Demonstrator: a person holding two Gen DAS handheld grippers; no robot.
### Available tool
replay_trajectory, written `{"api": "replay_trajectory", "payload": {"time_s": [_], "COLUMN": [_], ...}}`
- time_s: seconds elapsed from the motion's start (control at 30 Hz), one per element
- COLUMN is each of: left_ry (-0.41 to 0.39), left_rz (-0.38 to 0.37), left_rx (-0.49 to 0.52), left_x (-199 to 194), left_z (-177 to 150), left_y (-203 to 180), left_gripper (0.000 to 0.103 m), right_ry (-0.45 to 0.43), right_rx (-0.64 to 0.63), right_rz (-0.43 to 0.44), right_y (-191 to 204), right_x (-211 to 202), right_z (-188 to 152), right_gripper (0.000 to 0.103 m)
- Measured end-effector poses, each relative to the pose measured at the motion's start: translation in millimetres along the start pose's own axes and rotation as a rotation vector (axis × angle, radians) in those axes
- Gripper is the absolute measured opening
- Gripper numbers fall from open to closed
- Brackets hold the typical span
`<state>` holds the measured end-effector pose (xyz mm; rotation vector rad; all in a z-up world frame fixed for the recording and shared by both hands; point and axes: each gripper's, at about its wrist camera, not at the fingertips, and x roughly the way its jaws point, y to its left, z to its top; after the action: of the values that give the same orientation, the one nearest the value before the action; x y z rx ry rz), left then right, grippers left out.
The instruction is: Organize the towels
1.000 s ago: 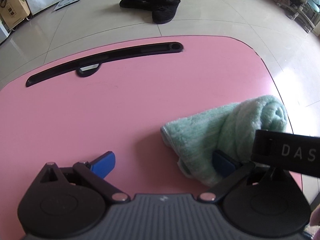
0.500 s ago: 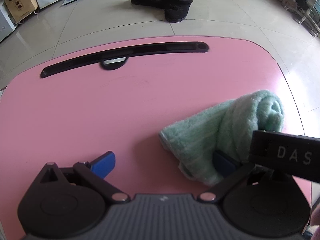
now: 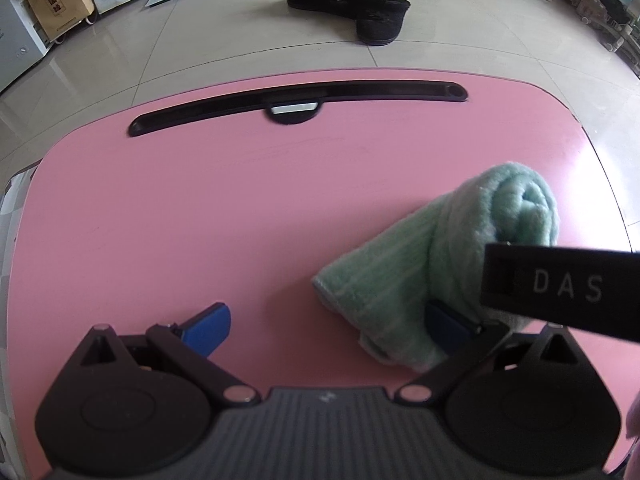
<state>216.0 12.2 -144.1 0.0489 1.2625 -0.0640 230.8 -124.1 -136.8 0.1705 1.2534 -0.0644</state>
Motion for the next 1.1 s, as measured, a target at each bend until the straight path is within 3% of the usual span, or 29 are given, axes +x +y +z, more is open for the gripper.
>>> {"api": "replay_trajectory", "payload": {"time_s": [0.4,0.73,1.1], "left_ry": [-0.022,0.004,0.003], "left_rz": [0.086,0.074,0.081], "left_rx": [-0.064,-0.154,-0.170], "left_x": [-3.7,-0.1,-0.6], "left_z": [-3.4,0.9,-1.5], "left_y": [42.8,76.3,84.2], "left_gripper": [0.103,0.103,0.103], "right_ry": [0.020,0.011,0.048], "right_rx": [-0.019,-0.037,-0.042], "right_rz": [0.075,0.095,0.127], "right_y": [39.9,74.4,71.3], "right_x": [9.0,12.3,12.9], "right_z": [1.8,3.6,3.5], "right_gripper": [0.075,0.075,0.076]}}
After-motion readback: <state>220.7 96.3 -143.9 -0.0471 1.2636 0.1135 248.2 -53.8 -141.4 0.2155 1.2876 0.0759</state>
